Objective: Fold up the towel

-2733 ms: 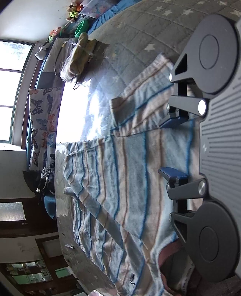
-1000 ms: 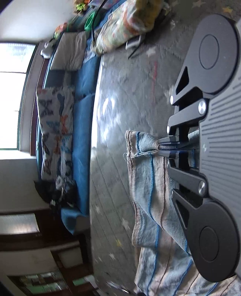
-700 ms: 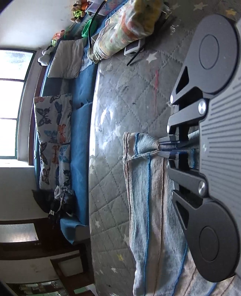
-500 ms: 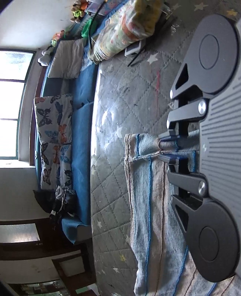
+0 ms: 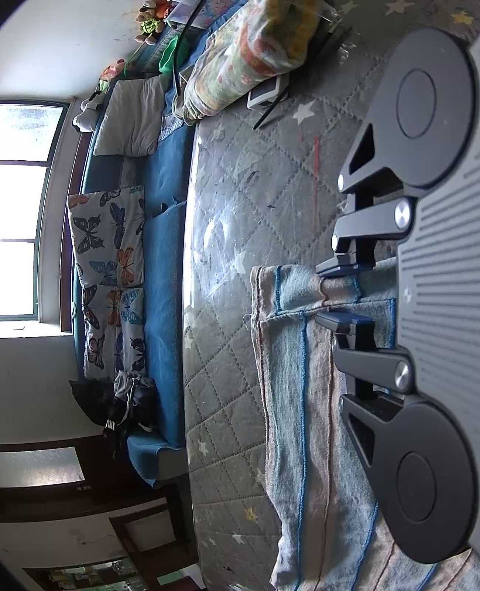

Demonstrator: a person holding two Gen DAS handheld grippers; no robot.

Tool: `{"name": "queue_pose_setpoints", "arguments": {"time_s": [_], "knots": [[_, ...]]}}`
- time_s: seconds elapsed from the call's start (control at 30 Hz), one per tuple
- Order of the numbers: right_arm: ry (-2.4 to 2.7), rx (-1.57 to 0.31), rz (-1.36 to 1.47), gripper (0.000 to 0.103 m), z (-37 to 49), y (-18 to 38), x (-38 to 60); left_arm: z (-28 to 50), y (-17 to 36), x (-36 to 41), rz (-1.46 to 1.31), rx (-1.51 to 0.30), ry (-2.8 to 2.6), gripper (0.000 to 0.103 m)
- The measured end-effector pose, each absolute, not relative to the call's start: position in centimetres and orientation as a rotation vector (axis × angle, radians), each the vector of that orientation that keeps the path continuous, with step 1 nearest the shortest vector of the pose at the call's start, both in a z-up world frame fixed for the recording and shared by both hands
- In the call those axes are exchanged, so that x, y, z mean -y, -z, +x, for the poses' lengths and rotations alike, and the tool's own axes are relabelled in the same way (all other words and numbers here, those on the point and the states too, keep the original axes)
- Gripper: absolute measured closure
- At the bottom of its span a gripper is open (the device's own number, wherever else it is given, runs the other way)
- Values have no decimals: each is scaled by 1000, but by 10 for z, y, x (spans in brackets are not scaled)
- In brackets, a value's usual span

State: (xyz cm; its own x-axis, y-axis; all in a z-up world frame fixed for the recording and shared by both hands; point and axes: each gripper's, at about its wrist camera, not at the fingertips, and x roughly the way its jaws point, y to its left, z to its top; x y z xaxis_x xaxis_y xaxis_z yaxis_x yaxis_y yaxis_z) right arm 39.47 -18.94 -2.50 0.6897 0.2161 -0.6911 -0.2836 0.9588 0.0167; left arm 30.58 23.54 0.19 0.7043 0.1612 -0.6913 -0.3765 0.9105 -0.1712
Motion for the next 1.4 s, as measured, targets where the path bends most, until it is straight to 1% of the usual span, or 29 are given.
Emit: {"name": "queue_pose_setpoints", "arguments": {"time_s": [0.1, 0.17, 0.2, 0.23, 0.33, 0.47, 0.53, 0.73, 0.8, 0.87, 0.9, 0.93, 1.0, 1.2, 1.37, 1.4], "knots": [[-282, -762, -99, 81, 395, 25, 189, 315, 4, -224, -260, -765, -287, 55], [-284, -763, -103, 79, 394, 25, 188, 317, 7, -216, -227, -764, -273, 79], [-283, -763, -103, 79, 394, 25, 188, 318, 8, -213, -211, -762, -264, 94], [-282, -764, -104, 78, 394, 25, 189, 318, 8, -210, -199, -757, -259, 96], [-279, -763, -112, 78, 393, 25, 189, 307, -7, -199, -160, -671, -239, 98], [-273, -760, -118, 77, 392, 26, 189, 284, -34, -182, -88, -509, -184, 98], [-269, -758, -121, 73, 392, 26, 190, 277, -41, -176, -39, -450, -186, 97], [-262, -756, -119, 70, 394, 27, 191, 296, -17, -177, 28, -541, -285, 96], [-261, -755, -118, 68, 395, 28, 191, 301, -7, -179, 21, -598, -292, 97], [-259, -754, -121, 67, 395, 28, 191, 308, 1, -179, 18, -638, -296, 90], [-260, -754, -120, 67, 395, 27, 192, 309, 2, -180, 14, -652, -307, 84], [-261, -755, -120, 67, 395, 27, 192, 309, 3, -181, 8, -654, -327, 72], [-259, -754, -118, 67, 393, 25, 194, 300, 2, -187, 1, -645, -350, 58], [-311, -759, -145, 66, 372, 12, 193, 275, -13, -176, 2, -636, -302, 57], [-397, -779, -196, 63, 341, 5, 185, 248, -13, -157, -14, -680, -194, 57], [-418, -783, -209, 62, 331, 4, 183, 241, -12, -152, -13, -684, -181, 55]]}}
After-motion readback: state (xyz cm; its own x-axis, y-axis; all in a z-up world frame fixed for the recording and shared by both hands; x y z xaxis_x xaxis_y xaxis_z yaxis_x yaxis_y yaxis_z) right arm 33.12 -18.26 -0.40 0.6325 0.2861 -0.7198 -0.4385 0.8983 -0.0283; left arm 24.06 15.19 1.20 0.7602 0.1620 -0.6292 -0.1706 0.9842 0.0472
